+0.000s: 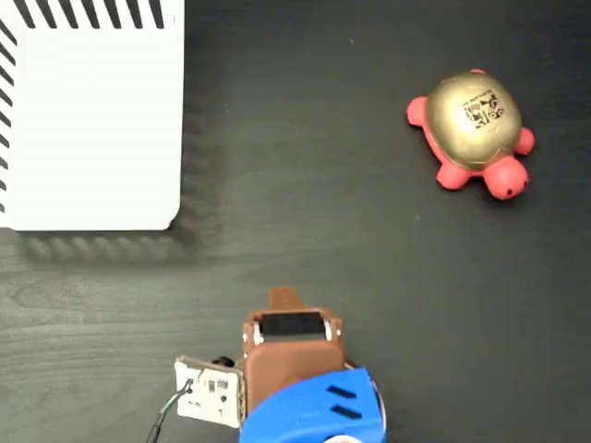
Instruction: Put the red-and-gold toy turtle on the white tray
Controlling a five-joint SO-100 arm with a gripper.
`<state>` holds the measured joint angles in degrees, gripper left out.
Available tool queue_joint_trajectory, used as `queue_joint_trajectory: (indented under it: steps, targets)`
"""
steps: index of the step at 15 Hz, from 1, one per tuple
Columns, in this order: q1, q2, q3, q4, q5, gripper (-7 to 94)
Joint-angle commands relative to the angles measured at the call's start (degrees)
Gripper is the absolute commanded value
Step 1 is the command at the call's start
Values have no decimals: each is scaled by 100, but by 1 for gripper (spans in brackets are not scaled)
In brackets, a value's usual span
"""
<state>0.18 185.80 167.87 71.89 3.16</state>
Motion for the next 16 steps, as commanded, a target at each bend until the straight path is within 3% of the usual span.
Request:
queue_joint_trajectory:
  steps: [1, 16]
  targets:
    - [79, 44, -53, 44, 62, 0]
    - [-176, 44, -53, 44, -149, 0]
